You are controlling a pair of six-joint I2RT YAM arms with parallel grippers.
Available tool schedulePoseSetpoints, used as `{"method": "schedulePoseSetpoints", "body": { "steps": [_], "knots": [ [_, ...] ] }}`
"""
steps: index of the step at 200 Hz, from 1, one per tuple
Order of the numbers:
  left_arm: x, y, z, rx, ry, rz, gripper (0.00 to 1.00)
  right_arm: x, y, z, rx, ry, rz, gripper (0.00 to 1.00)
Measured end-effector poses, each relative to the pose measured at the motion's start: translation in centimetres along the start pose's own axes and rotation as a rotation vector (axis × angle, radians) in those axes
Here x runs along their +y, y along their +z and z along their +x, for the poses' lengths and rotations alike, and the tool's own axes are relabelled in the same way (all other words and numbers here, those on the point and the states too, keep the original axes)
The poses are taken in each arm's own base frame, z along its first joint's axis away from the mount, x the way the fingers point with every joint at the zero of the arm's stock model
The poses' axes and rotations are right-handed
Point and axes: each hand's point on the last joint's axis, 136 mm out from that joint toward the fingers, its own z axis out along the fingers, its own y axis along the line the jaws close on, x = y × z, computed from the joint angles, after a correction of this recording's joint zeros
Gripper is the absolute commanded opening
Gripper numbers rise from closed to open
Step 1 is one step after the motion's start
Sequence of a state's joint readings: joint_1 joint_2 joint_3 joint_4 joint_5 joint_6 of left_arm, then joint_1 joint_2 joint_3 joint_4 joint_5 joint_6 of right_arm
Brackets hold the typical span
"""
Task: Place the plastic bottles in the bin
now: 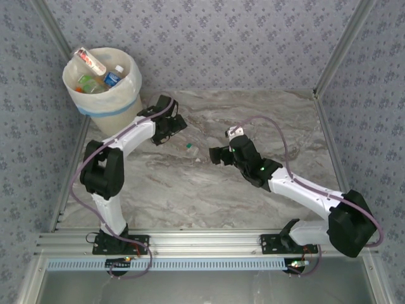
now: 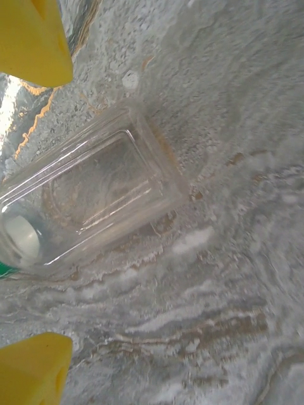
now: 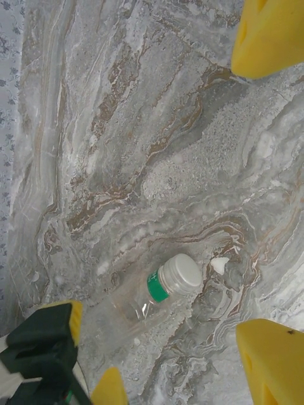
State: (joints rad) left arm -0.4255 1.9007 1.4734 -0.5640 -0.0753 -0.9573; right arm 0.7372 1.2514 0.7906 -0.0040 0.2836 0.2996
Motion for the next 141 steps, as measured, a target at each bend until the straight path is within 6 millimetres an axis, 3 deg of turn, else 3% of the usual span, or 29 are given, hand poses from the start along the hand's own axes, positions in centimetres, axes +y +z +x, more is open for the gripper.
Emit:
{"method": "schedulePoseSetpoints", "body": {
  "steps": [93, 141],
  "knots": [
    [1.8, 4.7, 1.7, 0.045, -0.103, -0.072, 0.87, -0.5, -0.7, 0.4, -0.001, 0.015, 0.004, 1.00],
    [2.2, 5.7, 2.2, 0.064, -0.055, -0.084, 0.61, -0.5, -0.7, 0.4, -0.002, 0.024, 0.007, 1.00]
  ]
}}
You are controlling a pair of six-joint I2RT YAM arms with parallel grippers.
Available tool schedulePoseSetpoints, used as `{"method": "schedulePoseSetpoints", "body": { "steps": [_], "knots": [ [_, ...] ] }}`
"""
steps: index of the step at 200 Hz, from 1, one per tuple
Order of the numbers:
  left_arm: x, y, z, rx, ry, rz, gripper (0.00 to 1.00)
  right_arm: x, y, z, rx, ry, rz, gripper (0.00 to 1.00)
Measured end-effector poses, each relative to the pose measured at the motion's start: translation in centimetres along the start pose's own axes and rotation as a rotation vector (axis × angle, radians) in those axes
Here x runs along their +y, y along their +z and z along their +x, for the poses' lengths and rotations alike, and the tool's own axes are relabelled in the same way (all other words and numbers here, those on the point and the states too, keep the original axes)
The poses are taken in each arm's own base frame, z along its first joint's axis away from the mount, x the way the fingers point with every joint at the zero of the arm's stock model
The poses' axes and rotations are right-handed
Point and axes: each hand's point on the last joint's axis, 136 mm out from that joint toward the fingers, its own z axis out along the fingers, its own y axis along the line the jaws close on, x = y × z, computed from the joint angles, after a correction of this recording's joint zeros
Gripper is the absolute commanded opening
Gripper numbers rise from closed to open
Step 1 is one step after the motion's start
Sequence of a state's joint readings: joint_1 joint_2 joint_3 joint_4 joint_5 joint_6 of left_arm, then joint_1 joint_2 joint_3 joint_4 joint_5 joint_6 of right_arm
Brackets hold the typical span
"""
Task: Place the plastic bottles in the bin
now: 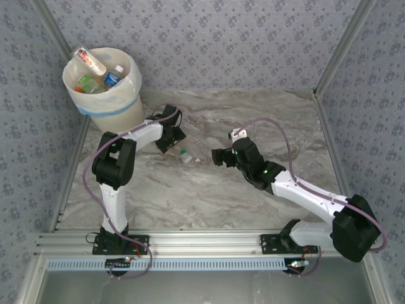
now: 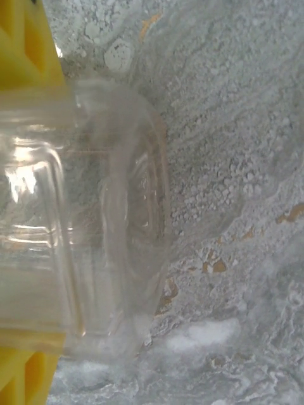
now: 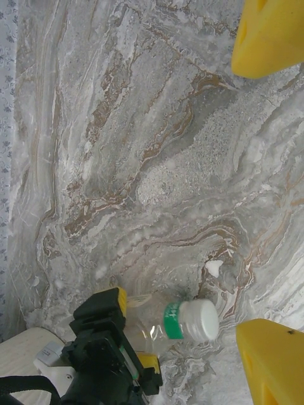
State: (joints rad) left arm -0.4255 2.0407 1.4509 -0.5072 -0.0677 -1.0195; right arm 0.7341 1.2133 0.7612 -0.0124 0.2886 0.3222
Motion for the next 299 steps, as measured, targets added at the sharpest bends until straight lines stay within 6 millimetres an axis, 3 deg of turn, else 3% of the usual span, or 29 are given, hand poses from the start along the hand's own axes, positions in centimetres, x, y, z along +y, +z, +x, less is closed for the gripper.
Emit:
{"method": "schedulePoseSetpoints", "body": {
  "steps": [65, 105, 155, 213, 261, 299],
  "knots": [
    [-0.5, -0.4, -0.4, -0.022, 0.151, 0.029, 0.46, 0.0, 0.0, 0.0, 0.000, 0.000, 0.000, 1.00],
    [-0.5, -3.1, -0.6, -0.055, 0.267, 0.065, 0.42, 0.1, 0.5, 0.4, 0.016, -0.004, 0.004, 1.00],
    [-1.9, -10.4, -2.9, -0.194, 0.369, 0.190, 0.37, 1.1, 1.2, 0.1, 0.022, -0.005, -0.033, 1.00],
    [0.3, -18.4, -7.9, -0.342, 0.331, 0.290, 0.36, 3.5, 0.9, -1.4, -0.013, -0.036, -0.119, 1.00],
    [0.3, -24.9, -9.5, -0.442, 0.429, 0.331, 0.36, 4.5, 1.1, -2.5, -0.031, -0.055, -0.141, 1.00],
    [0.8, -32.3, -14.8, -0.642, 0.441, 0.310, 0.36, 5.2, 1.6, -2.9, -0.030, -0.071, -0.154, 1.00]
  ]
}}
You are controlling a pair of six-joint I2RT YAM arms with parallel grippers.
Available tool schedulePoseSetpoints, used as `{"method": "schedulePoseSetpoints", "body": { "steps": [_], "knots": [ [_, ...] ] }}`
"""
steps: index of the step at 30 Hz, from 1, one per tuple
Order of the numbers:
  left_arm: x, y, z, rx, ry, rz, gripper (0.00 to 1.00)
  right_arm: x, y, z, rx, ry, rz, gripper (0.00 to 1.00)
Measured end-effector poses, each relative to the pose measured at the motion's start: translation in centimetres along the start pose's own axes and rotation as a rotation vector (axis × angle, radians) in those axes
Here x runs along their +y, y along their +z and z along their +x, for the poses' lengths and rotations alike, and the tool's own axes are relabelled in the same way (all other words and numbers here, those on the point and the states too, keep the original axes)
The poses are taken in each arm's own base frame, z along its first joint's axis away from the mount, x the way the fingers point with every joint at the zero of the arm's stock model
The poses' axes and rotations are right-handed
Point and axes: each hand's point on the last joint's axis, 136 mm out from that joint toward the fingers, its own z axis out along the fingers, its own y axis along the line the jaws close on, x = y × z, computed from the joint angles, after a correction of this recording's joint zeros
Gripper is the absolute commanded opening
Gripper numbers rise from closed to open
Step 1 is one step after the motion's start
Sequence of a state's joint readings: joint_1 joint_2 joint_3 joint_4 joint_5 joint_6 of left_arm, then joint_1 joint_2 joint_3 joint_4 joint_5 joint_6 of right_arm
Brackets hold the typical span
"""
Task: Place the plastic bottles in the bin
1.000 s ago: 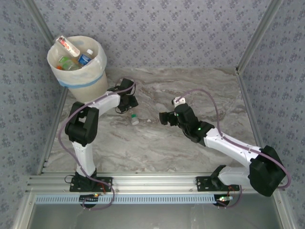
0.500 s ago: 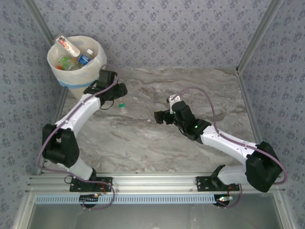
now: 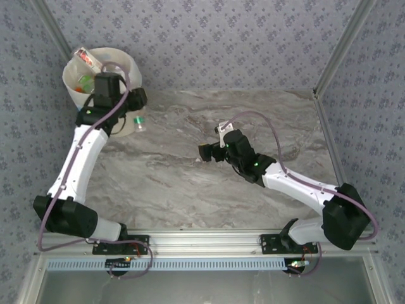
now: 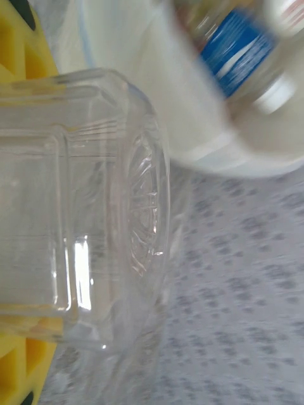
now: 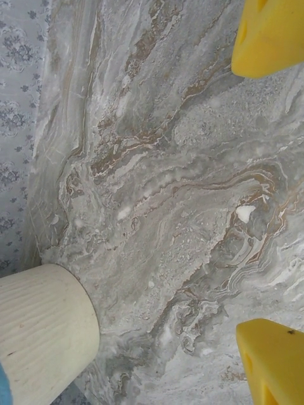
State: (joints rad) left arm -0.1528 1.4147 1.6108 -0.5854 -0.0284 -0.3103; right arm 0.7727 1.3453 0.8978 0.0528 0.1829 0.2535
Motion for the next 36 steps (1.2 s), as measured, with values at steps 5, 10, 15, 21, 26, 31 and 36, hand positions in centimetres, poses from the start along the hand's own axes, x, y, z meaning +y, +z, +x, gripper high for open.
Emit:
{"method": "schedulePoseSetpoints", "body": {
  "steps": [5, 10, 15, 21, 26, 31, 36],
  "knots": [
    [3.0, -3.0, -7.6, -0.181, -0.011, -0.066, 0.37, 0.8, 0.0, -0.7, -0.010, -0.015, -0.019, 1.00],
    [5.4, -3.2, -12.5, -0.279, -0.007, -0.120, 0.37, 1.5, -0.1, -0.6, -0.009, -0.027, -0.033, 1.00],
    [6.8, -0.1, -14.9, -0.290, 0.063, -0.153, 0.37, 1.8, -0.2, -0.2, 0.006, -0.039, -0.028, 1.00],
    [8.2, 4.1, -15.4, -0.245, 0.170, -0.183, 0.39, 1.8, -0.4, -0.2, 0.003, -0.044, -0.017, 1.00],
    [8.8, 7.3, -15.1, -0.199, 0.224, -0.167, 0.46, 1.9, -0.5, 0.1, 0.011, -0.050, -0.012, 1.00],
    [8.8, 10.0, -12.5, -0.113, 0.253, -0.114, 0.78, 1.9, -0.5, 0.4, 0.024, -0.062, -0.004, 1.00],
    [8.3, 11.3, -10.5, -0.057, 0.264, -0.055, 0.96, 1.7, -0.6, 0.7, 0.033, -0.076, 0.010, 1.00]
  ]
}}
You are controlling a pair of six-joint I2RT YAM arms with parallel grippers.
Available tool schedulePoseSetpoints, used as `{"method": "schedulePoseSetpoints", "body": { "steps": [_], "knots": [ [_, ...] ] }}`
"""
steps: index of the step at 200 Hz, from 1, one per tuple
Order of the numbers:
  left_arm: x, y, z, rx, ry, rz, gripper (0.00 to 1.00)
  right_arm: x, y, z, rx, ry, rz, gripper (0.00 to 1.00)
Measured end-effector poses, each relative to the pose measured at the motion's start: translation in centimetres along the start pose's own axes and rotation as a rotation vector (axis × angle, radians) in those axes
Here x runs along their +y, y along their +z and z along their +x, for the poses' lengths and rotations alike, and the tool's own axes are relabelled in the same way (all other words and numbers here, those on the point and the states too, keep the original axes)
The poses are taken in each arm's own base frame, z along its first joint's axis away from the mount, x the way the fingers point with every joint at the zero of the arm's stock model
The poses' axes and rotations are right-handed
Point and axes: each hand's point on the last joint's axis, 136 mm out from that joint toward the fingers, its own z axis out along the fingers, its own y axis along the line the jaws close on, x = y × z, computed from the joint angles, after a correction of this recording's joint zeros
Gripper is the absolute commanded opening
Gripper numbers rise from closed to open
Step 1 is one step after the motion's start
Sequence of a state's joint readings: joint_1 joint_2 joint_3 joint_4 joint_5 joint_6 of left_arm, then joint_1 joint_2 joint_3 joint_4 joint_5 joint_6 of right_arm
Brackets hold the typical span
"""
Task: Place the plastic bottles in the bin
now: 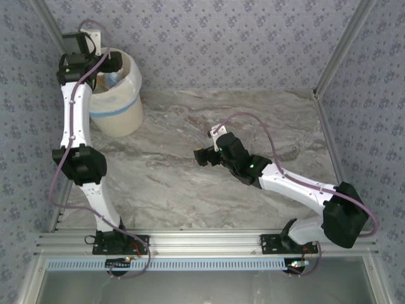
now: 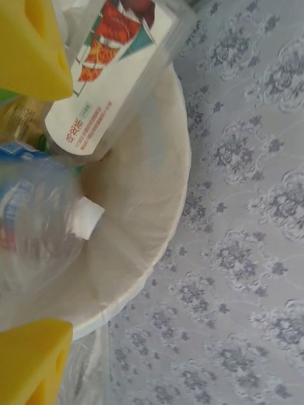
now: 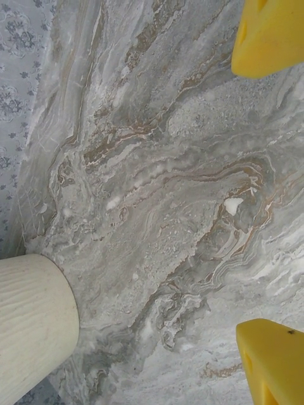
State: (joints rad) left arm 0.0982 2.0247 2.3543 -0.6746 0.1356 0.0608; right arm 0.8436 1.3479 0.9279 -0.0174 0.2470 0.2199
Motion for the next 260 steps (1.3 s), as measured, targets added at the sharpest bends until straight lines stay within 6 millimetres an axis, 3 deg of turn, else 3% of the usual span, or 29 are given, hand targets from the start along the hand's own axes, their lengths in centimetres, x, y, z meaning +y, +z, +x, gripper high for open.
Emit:
{"method": "schedulePoseSetpoints", "body": {
  "steps": [34, 63, 116, 143, 171, 207, 260],
  "knots": [
    [-0.7, -0.6, -0.5, -0.016, -0.008, 0.037, 1.00, 0.0, 0.0, 0.1, 0.003, -0.005, 0.002, 1.00],
    [-1.8, -2.8, -1.6, -0.051, -0.038, 0.089, 0.99, -0.1, 0.0, 0.0, 0.001, -0.005, 0.005, 1.00],
    [-3.6, -11.0, -5.2, -0.193, -0.110, 0.145, 1.00, -0.8, -0.1, -0.4, -0.023, 0.005, 0.032, 1.00],
    [-3.6, -14.1, -5.4, -0.266, -0.160, 0.132, 0.99, -2.3, -0.6, -0.7, -0.047, 0.029, 0.060, 1.00],
    [-3.1, -15.2, -2.6, -0.312, -0.252, 0.098, 0.99, -4.2, -1.4, -1.9, -0.086, 0.054, 0.110, 1.00],
    [-1.6, -14.9, 4.2, -0.279, -0.374, -0.014, 1.00, -7.5, -3.7, -3.2, -0.151, 0.096, 0.192, 1.00],
    [1.0, -17.9, 10.7, -0.320, -0.495, -0.196, 1.00, -14.6, -7.1, -2.8, -0.189, 0.179, 0.363, 1.00]
  ]
}}
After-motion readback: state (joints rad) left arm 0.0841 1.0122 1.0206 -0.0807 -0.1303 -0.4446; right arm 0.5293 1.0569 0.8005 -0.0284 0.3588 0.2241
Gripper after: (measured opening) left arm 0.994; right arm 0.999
